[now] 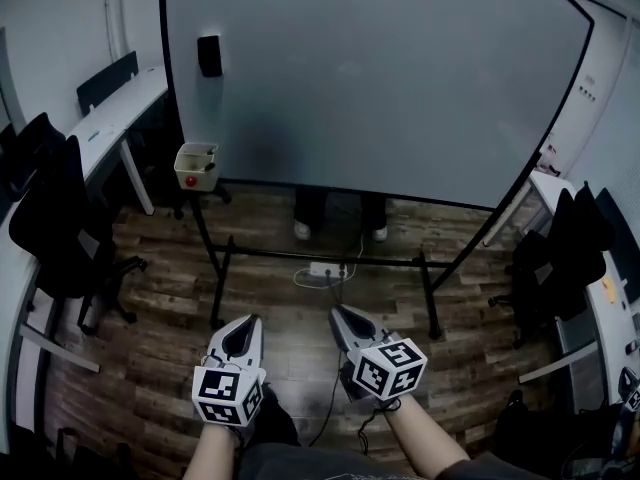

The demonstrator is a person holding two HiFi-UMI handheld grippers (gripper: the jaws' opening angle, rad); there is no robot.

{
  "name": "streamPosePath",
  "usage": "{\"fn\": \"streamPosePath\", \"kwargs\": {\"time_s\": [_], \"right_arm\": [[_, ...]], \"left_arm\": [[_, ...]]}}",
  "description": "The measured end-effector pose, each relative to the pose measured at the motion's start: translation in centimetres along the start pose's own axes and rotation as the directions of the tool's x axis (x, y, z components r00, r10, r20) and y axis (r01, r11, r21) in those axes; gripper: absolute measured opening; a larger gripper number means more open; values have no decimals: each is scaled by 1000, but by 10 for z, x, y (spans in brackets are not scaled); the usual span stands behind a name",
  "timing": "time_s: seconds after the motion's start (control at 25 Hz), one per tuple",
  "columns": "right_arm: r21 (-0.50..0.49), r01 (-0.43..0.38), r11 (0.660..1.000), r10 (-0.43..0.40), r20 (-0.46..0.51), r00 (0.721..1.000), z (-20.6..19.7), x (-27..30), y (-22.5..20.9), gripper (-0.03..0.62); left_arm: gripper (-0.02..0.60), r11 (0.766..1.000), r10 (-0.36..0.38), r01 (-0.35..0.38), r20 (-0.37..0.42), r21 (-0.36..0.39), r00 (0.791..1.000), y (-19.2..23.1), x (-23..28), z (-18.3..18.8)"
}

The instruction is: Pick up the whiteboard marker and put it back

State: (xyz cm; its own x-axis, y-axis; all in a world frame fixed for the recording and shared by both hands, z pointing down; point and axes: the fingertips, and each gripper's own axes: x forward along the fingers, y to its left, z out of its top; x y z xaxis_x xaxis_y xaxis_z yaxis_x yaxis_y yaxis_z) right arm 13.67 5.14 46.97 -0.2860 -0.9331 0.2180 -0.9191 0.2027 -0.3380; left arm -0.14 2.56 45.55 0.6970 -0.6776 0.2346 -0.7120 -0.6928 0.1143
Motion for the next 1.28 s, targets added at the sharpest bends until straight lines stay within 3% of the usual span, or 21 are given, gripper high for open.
{"fn": "streamPosePath", "kwargs": {"time_s": [0.32, 0.52, 0.92, 1.28], "right_arm": [[-46, -65, 997, 65, -11, 998, 35, 115, 30, 25], [-37, -63, 997, 63, -20, 998, 45, 161, 34, 25], [-41, -45, 998, 44, -11, 999, 57, 217, 43, 25], [-65, -83, 994, 83, -5, 997, 75, 260, 33, 25]], "left_arm": [[14, 998, 42, -43, -9, -34, 999, 95, 40, 26], [14, 997, 52, -52, -11, -59, 999, 143, 61, 36], [14, 999, -17, 16, -28, -35, 999, 180, 87, 42], [14, 998, 50, -50, -11, -41, 999, 211, 108, 54]]}}
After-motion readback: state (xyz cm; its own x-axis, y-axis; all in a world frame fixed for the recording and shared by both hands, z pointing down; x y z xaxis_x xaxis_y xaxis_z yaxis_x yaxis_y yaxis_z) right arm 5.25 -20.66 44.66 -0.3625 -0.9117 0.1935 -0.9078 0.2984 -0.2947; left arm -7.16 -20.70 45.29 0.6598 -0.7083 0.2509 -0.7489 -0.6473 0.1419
